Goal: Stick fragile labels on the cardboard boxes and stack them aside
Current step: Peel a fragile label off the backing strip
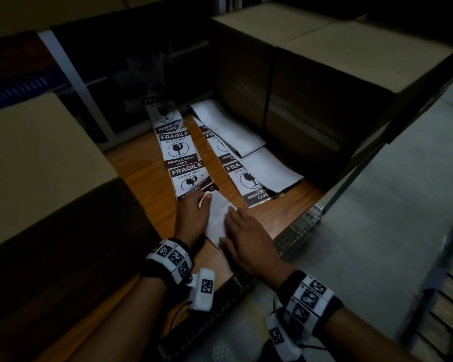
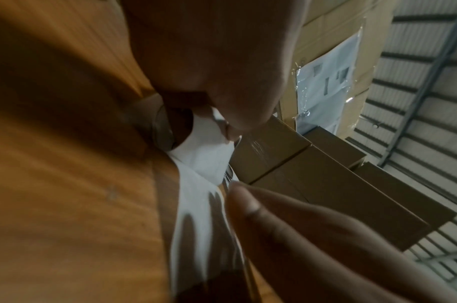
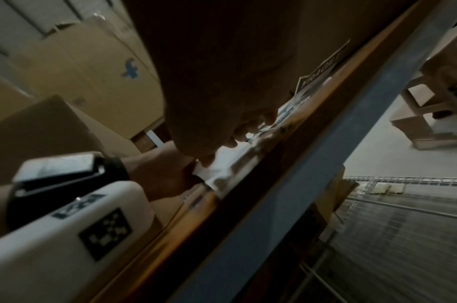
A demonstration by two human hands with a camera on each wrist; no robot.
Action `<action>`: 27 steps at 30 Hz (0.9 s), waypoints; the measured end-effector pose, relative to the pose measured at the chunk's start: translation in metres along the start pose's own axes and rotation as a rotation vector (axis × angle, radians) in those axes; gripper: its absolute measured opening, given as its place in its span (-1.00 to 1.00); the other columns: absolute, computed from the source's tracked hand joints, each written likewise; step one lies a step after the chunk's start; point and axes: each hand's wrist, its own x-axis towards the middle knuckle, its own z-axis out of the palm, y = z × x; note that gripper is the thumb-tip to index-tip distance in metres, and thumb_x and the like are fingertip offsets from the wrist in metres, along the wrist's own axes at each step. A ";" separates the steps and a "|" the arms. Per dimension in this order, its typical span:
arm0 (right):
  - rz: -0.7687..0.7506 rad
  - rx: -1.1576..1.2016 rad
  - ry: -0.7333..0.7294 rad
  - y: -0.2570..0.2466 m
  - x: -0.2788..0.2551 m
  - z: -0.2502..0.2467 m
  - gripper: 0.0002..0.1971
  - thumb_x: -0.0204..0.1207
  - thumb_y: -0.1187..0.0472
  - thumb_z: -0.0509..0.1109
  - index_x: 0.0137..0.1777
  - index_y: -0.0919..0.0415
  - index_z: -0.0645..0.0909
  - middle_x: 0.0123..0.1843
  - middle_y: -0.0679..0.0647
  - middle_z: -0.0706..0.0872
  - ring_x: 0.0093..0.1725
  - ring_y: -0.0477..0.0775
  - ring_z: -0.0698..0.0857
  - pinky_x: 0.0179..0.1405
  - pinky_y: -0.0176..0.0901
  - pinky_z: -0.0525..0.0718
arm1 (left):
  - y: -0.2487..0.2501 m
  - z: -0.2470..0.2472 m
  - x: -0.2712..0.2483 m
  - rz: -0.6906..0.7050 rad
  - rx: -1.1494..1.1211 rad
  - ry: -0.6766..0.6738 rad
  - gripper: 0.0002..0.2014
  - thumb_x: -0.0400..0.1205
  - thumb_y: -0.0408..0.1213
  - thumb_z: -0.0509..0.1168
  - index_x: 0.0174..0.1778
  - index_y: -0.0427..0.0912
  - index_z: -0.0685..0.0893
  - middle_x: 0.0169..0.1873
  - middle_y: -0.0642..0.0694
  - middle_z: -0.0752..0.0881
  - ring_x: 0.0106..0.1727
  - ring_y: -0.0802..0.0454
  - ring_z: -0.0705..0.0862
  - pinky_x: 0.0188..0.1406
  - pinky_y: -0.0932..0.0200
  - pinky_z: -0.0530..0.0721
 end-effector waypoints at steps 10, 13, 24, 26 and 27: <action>-0.023 -0.154 -0.012 0.014 0.006 0.024 -0.10 0.64 -0.39 -0.20 0.69 0.36 0.09 0.73 0.29 0.08 0.73 0.24 -0.02 0.62 0.09 -0.26 | -0.018 -0.004 0.003 -0.221 -0.255 0.033 -0.68 0.70 -0.20 0.27 -0.17 -0.44 0.67 -0.16 -0.44 0.72 -0.16 -0.17 0.68 -0.05 -0.28 0.69; -0.038 -0.169 -0.015 0.016 0.008 0.023 -0.10 0.63 -0.40 -0.19 0.70 0.34 0.08 0.73 0.28 0.07 0.73 0.24 0.00 0.61 0.10 -0.23 | -0.018 -0.005 0.003 -0.310 -0.370 0.043 -0.68 0.71 -0.27 0.27 -0.14 -0.53 0.65 -0.16 -0.49 0.72 -0.16 -0.13 0.66 -0.12 -0.12 0.69; -0.040 -0.199 -0.115 0.019 0.001 0.011 -0.07 0.61 -0.45 -0.18 0.73 0.27 -0.05 0.76 0.19 -0.06 0.74 0.18 -0.15 0.69 0.26 -0.14 | -0.015 -0.010 0.007 -0.361 -0.447 0.055 -0.78 0.73 -0.35 0.24 -0.17 -0.30 0.72 -0.25 -0.17 0.76 -0.26 0.05 0.73 -0.34 0.22 0.68; -0.049 -0.200 -0.090 0.021 -0.001 0.012 -0.07 0.61 -0.47 -0.17 0.73 0.28 -0.02 0.76 0.20 -0.02 0.74 0.19 -0.10 0.66 0.27 -0.14 | -0.016 -0.012 0.006 -0.352 -0.437 0.068 -0.79 0.73 -0.35 0.24 -0.17 -0.30 0.71 -0.24 -0.18 0.76 -0.25 0.03 0.72 -0.34 0.23 0.68; -0.054 -0.205 -0.079 0.022 -0.001 0.015 -0.06 0.60 -0.47 -0.17 0.72 0.29 0.01 0.76 0.21 0.01 0.74 0.20 -0.07 0.65 0.27 -0.12 | -0.016 -0.012 0.006 -0.349 -0.431 0.070 -0.78 0.73 -0.35 0.24 -0.18 -0.30 0.71 -0.25 -0.17 0.76 -0.26 0.03 0.71 -0.36 0.24 0.67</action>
